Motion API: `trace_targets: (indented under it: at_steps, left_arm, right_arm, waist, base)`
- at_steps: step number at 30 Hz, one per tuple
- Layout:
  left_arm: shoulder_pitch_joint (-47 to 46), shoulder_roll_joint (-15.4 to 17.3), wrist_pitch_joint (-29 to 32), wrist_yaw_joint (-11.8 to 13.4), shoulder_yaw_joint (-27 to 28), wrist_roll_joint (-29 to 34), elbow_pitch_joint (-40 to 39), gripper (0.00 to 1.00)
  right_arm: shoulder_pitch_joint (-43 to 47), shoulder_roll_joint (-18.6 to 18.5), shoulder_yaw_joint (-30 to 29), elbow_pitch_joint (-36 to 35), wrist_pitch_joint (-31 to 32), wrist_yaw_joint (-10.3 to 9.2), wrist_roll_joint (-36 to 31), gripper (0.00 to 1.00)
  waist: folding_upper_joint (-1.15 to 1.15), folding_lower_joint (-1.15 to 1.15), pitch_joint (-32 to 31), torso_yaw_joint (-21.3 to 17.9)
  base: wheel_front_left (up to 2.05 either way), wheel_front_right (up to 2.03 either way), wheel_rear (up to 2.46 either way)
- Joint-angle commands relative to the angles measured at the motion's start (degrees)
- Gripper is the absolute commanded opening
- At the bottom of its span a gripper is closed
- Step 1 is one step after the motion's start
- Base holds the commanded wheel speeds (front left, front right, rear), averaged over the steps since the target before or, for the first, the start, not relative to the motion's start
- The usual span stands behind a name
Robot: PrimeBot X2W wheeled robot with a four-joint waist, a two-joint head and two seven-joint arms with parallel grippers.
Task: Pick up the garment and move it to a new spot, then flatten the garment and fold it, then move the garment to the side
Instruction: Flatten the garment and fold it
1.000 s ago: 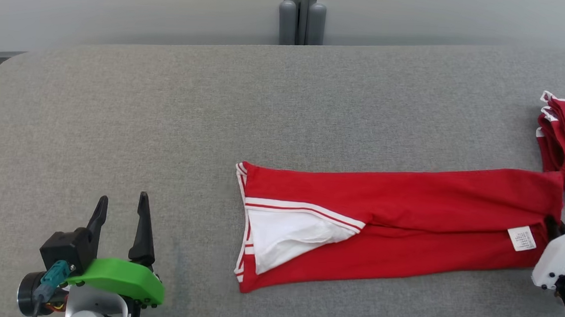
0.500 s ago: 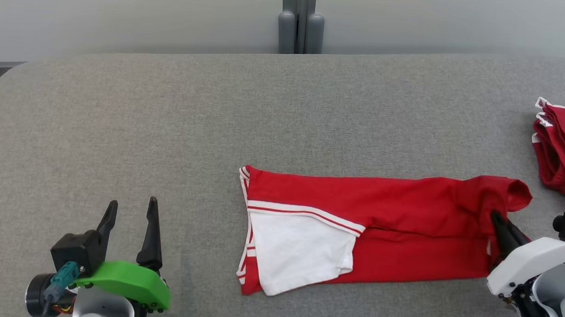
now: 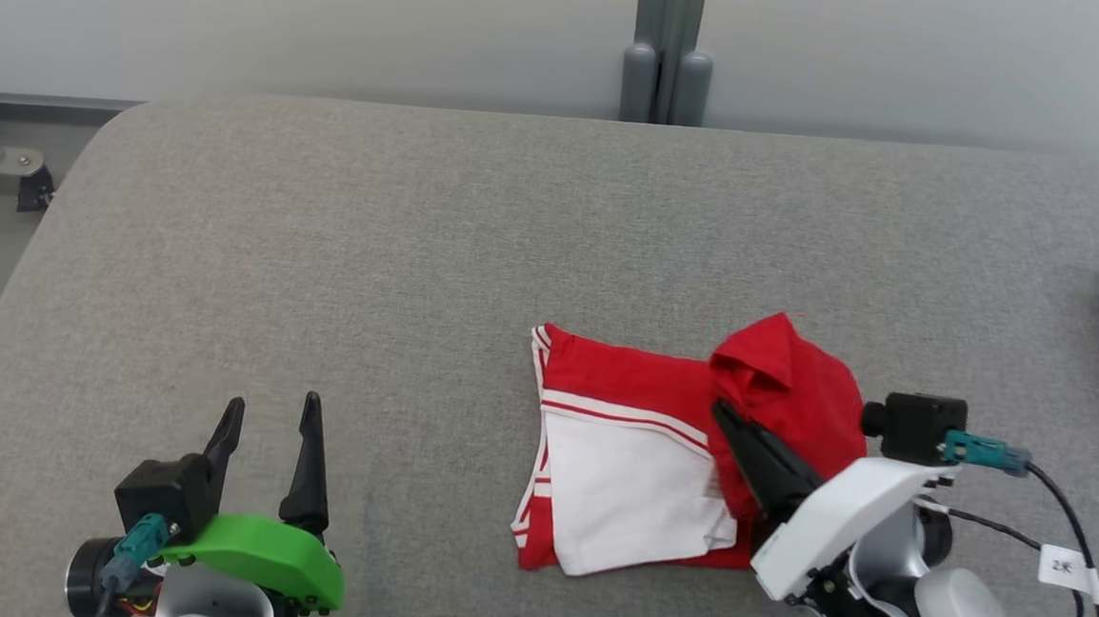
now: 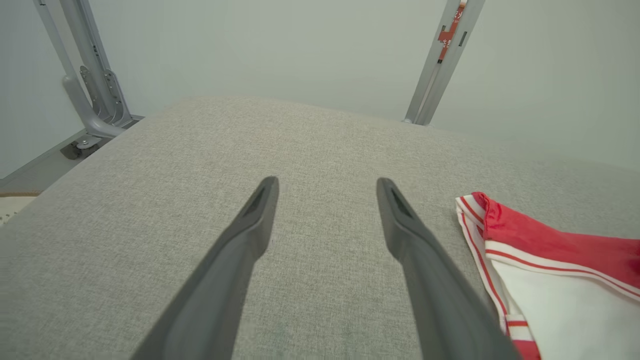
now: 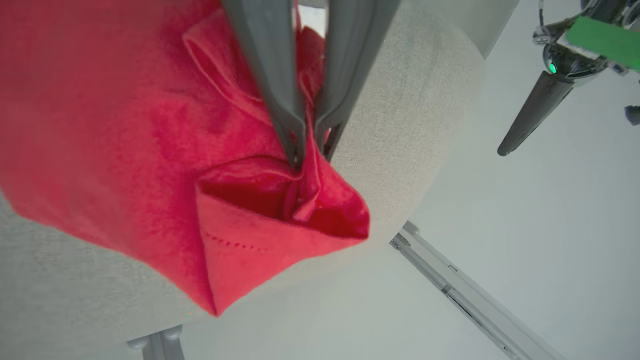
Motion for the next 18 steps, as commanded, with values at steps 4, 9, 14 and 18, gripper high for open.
trace_targets:
  at_steps: [4,9,14,18]
  left_arm:
    - [-1.49,-0.66,-0.39,-0.6,-0.48,-0.43,0.42,1.0]
    - [-2.39,-1.34,-0.66,-1.04,-1.23,-0.64,0.7,1.0]
    - [-2.98,-1.81,-1.23,-1.15,-1.42,-1.07,1.57,1.0]
    - [-3.25,-2.02,-1.58,-1.22,-1.45,-1.25,2.18,1.0]
  right_arm:
    - [-3.37,1.97,3.68,4.47,-2.29,0.04,2.37,0.0]
    - [-6.72,2.57,6.63,11.22,-4.63,0.04,3.46,0.0]
    - [-10.08,2.72,9.09,18.1,-6.06,0.04,4.27,0.07]
    - [-12.54,2.68,11.76,22.11,-7.91,0.04,5.54,1.0]
  waist:
    - [0.0,0.0,0.51,3.91]
    - [0.0,0.0,1.15,6.69]
    - [0.0,0.0,1.62,8.21]
    - [0.0,0.0,1.78,8.48]
  base:
    - [0.0,0.0,0.0]
    - [0.0,0.0,0.0]
    - [0.0,0.0,0.0]
    - [0.0,0.0,0.0]
